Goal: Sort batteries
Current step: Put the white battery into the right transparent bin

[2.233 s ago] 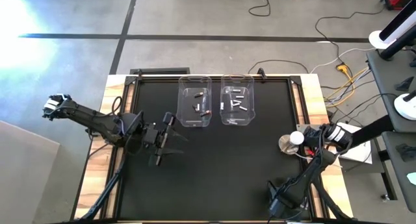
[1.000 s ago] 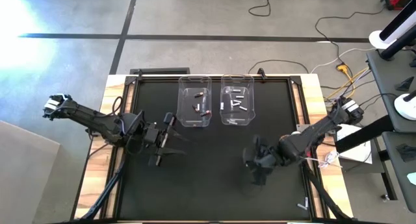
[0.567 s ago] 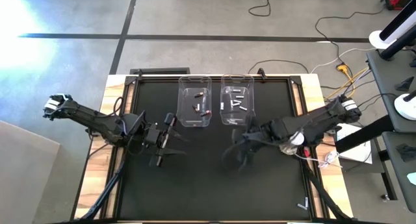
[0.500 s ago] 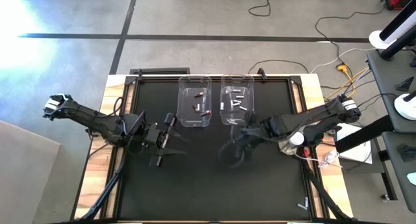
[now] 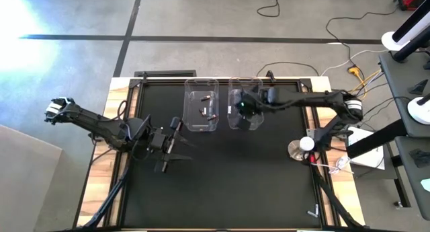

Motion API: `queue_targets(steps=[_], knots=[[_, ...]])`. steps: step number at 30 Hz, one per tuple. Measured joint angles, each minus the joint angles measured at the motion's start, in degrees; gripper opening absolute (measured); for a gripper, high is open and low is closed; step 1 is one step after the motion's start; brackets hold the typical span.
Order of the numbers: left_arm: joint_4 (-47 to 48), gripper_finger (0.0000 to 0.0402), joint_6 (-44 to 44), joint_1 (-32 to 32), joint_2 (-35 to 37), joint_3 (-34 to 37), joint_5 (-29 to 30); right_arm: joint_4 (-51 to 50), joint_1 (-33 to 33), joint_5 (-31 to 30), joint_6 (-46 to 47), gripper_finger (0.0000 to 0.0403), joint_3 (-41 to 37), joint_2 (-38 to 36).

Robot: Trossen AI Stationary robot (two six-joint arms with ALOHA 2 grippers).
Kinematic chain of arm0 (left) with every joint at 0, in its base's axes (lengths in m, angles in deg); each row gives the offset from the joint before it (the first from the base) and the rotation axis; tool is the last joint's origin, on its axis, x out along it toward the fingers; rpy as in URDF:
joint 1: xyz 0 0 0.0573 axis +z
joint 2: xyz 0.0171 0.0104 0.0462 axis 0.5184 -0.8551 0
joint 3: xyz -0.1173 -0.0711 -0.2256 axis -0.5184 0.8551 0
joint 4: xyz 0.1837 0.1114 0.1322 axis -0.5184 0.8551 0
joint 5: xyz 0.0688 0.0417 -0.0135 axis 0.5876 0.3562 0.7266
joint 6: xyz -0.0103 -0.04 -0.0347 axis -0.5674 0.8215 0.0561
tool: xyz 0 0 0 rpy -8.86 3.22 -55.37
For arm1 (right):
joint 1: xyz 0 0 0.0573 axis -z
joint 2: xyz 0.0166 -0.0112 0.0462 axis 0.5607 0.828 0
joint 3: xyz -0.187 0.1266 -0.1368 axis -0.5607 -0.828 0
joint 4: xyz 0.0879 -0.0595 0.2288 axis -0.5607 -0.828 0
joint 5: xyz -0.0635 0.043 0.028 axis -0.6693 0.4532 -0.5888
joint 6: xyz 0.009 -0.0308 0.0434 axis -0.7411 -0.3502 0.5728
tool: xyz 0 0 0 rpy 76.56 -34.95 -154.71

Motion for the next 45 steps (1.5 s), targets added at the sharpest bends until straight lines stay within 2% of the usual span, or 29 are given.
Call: queue_targets(steps=[7,13,16,20,26,33,45], knots=[[0.4,0.0159,0.0,0.0,0.0,0.0,0.0,0.5,8.7,8.5,-2.1,0.0028,0.0,4.5],[0.4,0.0159,0.0,0.0,0.0,0.0,0.0,-0.4,13.3,9.6,-0.4,0.0028,0.0,6.3],[0.4,0.0159,-0.1,0.0,0.0,0.0,0.0,-2.1,14.8,12.2,1.6,0.0028,0.4,7.2],[0.4,0.0159,-0.6,0.0,0.0,0.0,0.0,-7.0,15.8,13.4,5.4,0.0028,4.9,10.2],[0.4,0.0159,-0.4,0.0,0.0,0.0,0.0,-13.5,15.8,13.6,5.8,0.0028,15.5,17.7],[2.9,0.0159,0.8,0.0,0.1,0.0,0.0,-23.2,15.8,14.8,0.2,0.0028,21.5,25.7],[3.0,0.0159,1.8,-0.9,0.4,0.0,0.0,-22.9,15.8,16.3,-17.7,0.0028,21.5,31.2]])
